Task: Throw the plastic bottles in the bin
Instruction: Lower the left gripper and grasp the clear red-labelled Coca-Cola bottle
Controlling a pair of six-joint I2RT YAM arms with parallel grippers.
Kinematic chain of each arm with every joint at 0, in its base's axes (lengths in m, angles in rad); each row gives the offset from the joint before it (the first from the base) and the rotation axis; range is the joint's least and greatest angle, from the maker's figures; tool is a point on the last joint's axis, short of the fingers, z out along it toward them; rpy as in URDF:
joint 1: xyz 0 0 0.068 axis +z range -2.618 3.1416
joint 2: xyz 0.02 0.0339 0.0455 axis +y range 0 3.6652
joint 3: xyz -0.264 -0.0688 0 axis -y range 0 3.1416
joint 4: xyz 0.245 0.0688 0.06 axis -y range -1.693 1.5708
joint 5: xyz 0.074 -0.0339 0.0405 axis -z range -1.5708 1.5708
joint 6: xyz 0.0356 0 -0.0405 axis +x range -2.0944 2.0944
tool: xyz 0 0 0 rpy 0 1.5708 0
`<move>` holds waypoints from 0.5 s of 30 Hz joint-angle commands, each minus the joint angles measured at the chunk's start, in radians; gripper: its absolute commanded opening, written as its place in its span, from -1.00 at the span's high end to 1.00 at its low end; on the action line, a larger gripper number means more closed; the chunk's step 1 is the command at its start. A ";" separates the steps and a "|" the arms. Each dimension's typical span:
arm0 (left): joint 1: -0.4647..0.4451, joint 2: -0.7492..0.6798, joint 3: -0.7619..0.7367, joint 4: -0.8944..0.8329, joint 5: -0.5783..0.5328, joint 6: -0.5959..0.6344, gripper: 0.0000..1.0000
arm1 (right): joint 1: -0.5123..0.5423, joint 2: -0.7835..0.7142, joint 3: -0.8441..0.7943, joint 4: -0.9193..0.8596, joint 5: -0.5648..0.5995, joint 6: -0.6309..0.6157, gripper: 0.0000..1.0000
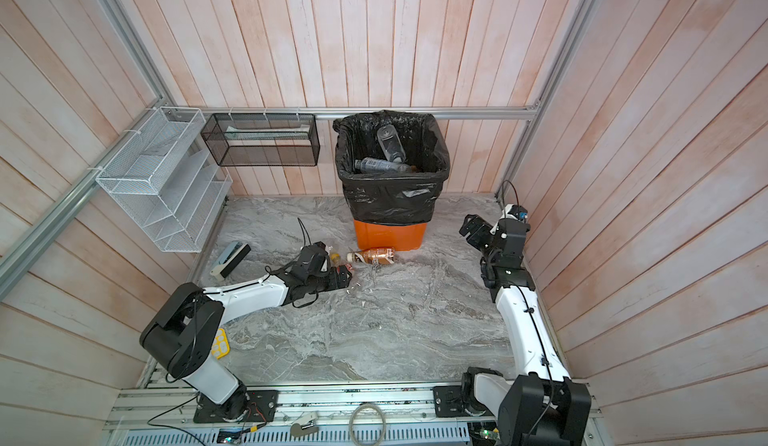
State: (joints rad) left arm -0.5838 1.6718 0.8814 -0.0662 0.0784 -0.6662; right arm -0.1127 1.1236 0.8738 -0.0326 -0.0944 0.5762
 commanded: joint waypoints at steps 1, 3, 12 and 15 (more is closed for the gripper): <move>-0.003 0.036 0.030 0.004 0.001 -0.027 -0.95 | -0.012 -0.016 -0.001 0.002 0.002 0.003 -0.90; -0.003 0.050 0.033 -0.003 -0.009 -0.023 -0.93 | -0.016 -0.015 0.000 0.002 0.003 0.001 -0.90; -0.007 0.078 0.053 -0.063 -0.026 0.044 -0.66 | -0.030 0.011 -0.011 0.002 -0.001 0.011 -0.90; -0.008 0.073 0.054 -0.083 -0.022 0.063 -0.56 | -0.031 0.012 -0.018 0.006 -0.002 0.014 -0.90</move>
State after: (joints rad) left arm -0.5858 1.7397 0.9142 -0.1074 0.0700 -0.6373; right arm -0.1390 1.1286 0.8680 -0.0296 -0.0944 0.5774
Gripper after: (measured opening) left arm 0.787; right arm 0.949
